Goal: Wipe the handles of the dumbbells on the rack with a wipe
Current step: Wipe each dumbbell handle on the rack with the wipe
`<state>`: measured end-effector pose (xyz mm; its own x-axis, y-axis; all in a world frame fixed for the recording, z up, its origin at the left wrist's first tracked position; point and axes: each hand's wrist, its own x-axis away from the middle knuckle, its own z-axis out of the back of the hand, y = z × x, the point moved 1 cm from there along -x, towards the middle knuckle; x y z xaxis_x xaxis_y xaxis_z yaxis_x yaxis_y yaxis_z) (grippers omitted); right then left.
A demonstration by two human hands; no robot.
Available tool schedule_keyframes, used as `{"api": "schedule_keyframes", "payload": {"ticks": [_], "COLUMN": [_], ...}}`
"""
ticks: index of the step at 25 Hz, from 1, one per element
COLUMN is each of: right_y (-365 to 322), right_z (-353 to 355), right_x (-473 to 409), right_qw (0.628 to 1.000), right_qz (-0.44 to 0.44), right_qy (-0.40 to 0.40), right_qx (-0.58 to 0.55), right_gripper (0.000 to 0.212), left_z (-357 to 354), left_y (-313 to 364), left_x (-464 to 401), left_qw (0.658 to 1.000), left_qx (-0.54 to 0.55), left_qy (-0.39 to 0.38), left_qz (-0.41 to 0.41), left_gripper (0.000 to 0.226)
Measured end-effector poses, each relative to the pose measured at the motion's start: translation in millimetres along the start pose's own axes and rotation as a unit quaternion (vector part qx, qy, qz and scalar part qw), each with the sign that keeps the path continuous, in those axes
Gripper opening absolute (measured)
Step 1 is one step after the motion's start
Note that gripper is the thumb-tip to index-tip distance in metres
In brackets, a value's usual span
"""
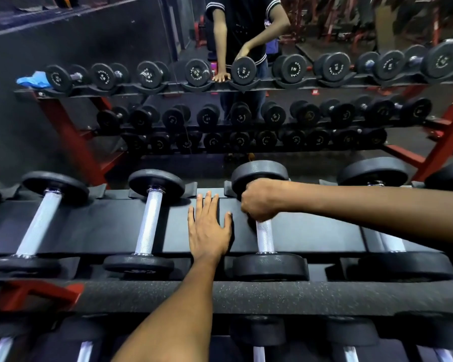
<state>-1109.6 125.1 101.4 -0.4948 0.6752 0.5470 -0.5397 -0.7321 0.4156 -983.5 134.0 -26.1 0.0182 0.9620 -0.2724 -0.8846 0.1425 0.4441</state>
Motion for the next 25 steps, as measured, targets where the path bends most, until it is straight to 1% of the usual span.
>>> {"api": "schedule_keyframes", "payload": {"ticks": [1, 3, 4, 5, 7, 8, 10, 11, 12, 13, 14, 15, 16, 17, 18, 19, 21, 22, 25], "right_y": [-4, -25, -34, -37, -31, -23, -6, 4, 14, 23, 27, 29, 30, 33, 39, 46, 48, 42, 27], "right_z": [-3, -12, -14, -15, -17, -23, -31, -35, -41, -43, -43, -46, -53, -68, -87, -104, -119, -116, -94], "right_x": [-6, -15, -13, -7, 14, 27, 58, 67, 67, 60, 52, 43, 35, 28, 28, 29, 26, 20, 4], "right_qw": [1.000, 0.986, 0.976, 0.971, 0.967, 0.957, 0.929, 0.926, 0.929, 0.927, 0.917, 0.913, 0.918, 0.922, 0.925, 0.927, 0.917, 0.920, 0.940], "right_qz": [0.004, 0.064, 0.095, 0.111, 0.123, 0.120, 0.118, 0.106, 0.075, 0.032, 0.009, 0.008, 0.028, 0.059, 0.083, 0.082, 0.042, 0.021, 0.023], "right_qy": [-0.025, -0.129, -0.155, -0.142, -0.046, -0.015, 0.022, 0.046, 0.094, 0.170, 0.255, 0.321, 0.353, 0.370, 0.368, 0.367, 0.396, 0.391, 0.341], "right_qx": [-0.007, -0.084, -0.123, -0.154, -0.217, -0.263, -0.349, -0.360, -0.351, -0.333, -0.306, -0.252, -0.176, -0.101, -0.042, -0.013, 0.017, 0.021, 0.004], "right_gripper": [0.032, 0.031, 0.030, 0.029, 0.029, 0.030, 0.034, 0.037, 0.042, 0.048, 0.052, 0.053, 0.048, 0.043, 0.042, 0.043, 0.045, 0.047, 0.043], "left_z": [0, 1, 1, 0, 0, -1, -2, -2, -2, -2, -1, -1, 0, 1, 1, 1, 3, 4, 7], "left_y": [0, 0, 0, 1, 1, 0, -1, -1, -1, 0, 0, 0, 0, 1, 2, 2, 3, 3, 5], "left_x": [0, -1, -2, -2, -2, -2, -2, -1, -1, -1, -1, -1, 0, 0, 0, 2, 3, 2, 2], "left_qw": [1.000, 1.000, 1.000, 1.000, 1.000, 1.000, 1.000, 1.000, 1.000, 1.000, 1.000, 1.000, 1.000, 1.000, 1.000, 1.000, 1.000, 1.000, 1.000], "left_qx": [0.002, 0.008, 0.008, 0.007, 0.008, 0.008, 0.005, 0.005, 0.005, 0.004, 0.003, 0.001, -0.002, -0.003, -0.004, -0.005, -0.004, -0.003, 0.002], "left_qy": [0.000, -0.001, -0.002, -0.002, 0.001, 0.001, 0.003, 0.005, 0.005, 0.005, 0.005, 0.004, 0.003, 0.002, -0.002, -0.006, -0.003, -0.002, 0.001], "left_qz": [0.001, 0.003, 0.004, 0.005, 0.007, 0.007, 0.008, 0.008, 0.008, 0.008, 0.008, 0.007, 0.007, 0.007, 0.007, 0.007, 0.008, 0.007, 0.008], "left_gripper": [0.059, 0.060, 0.060, 0.060, 0.061, 0.060, 0.060, 0.060, 0.060, 0.059, 0.059, 0.059, 0.059, 0.059, 0.060, 0.060, 0.060, 0.060, 0.060]}}
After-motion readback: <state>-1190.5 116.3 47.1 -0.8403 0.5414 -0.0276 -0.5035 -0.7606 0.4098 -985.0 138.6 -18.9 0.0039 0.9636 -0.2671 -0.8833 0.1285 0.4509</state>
